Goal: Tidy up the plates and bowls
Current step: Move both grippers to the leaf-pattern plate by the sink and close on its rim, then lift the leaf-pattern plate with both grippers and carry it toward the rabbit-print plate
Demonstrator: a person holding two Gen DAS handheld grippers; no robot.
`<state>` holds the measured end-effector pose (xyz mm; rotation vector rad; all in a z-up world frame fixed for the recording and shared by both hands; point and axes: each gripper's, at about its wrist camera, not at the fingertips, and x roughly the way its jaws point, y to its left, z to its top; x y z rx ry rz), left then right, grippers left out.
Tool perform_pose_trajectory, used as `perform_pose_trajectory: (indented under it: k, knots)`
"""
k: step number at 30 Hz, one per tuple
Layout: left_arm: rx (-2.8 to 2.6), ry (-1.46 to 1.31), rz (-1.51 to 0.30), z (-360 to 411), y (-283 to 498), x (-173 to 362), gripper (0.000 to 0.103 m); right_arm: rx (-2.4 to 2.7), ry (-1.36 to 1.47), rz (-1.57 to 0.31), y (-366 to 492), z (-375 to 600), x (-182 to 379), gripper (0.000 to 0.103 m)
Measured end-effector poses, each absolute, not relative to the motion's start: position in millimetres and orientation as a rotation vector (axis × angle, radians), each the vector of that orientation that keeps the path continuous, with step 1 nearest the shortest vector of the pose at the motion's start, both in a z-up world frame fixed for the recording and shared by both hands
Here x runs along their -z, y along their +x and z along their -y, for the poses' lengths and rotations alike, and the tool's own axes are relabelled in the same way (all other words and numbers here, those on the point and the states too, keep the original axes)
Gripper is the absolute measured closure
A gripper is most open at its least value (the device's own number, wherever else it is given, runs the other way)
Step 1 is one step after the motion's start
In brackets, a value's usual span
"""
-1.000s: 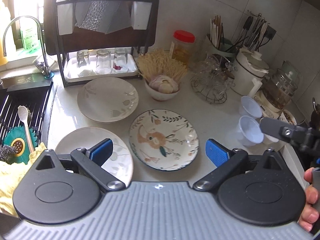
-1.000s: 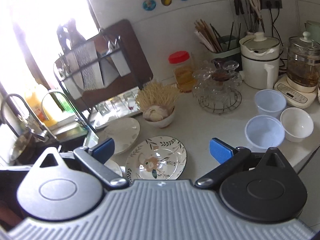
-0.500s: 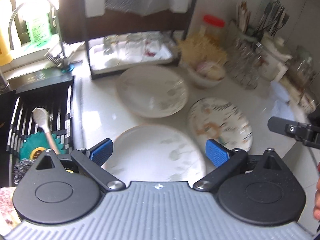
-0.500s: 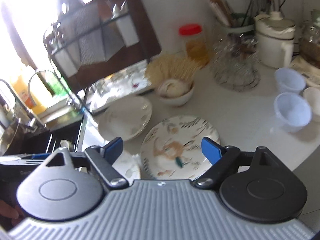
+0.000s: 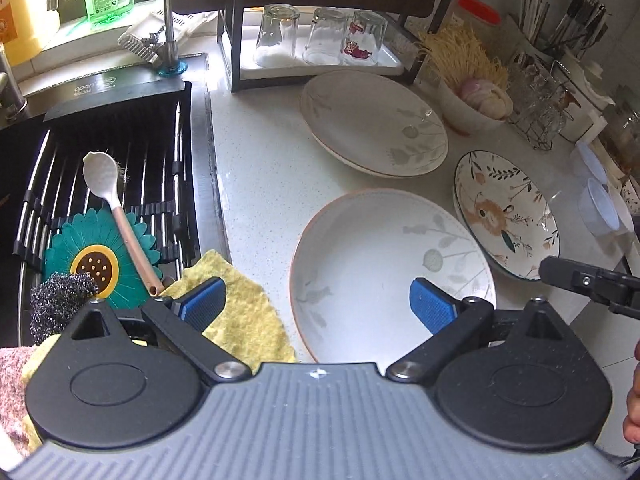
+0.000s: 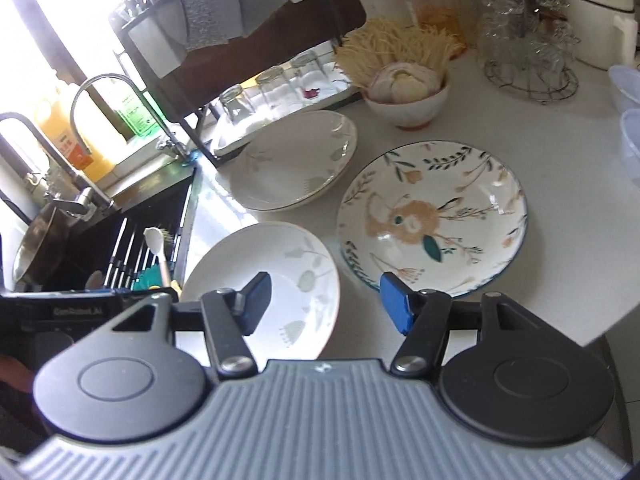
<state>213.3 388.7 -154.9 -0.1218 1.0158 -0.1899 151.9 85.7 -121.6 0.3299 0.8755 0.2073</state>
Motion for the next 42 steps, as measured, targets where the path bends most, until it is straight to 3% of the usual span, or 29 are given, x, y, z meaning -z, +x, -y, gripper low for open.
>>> perform_pose_trajectory:
  k: [6, 12, 13, 19, 23, 35, 42]
  knots:
    - [0.225, -0.169, -1.04, -396, 225, 176, 0.013, -0.211, 0.356, -0.929, 161, -99, 160, 0.046]
    - [0.261, -0.169, -1.073, -396, 242, 192, 0.014, -0.194, 0.343, -0.95, 168, -112, 178, 0.052]
    - [0.27, -0.164, -1.071, -395, 244, 193, 0.014, -0.192, 0.338, -0.955, 170, -113, 180, 0.058]
    - [0.3, -0.131, -1.089, -394, 254, 201, 0.029, -0.16, 0.364, -0.971, 173, -114, 188, 0.07]
    - [0.298, -0.139, -1.119, -395, 259, 207, 0.047, -0.158, 0.39, -0.986, 176, -110, 192, 0.082]
    - [0.283, -0.227, -1.143, -397, 262, 212, 0.07, -0.204, 0.438, -0.966, 182, -104, 200, 0.085]
    - [0.242, -0.213, -1.154, -396, 269, 211, 0.077, -0.262, 0.418, -0.978, 189, -102, 199, 0.085]
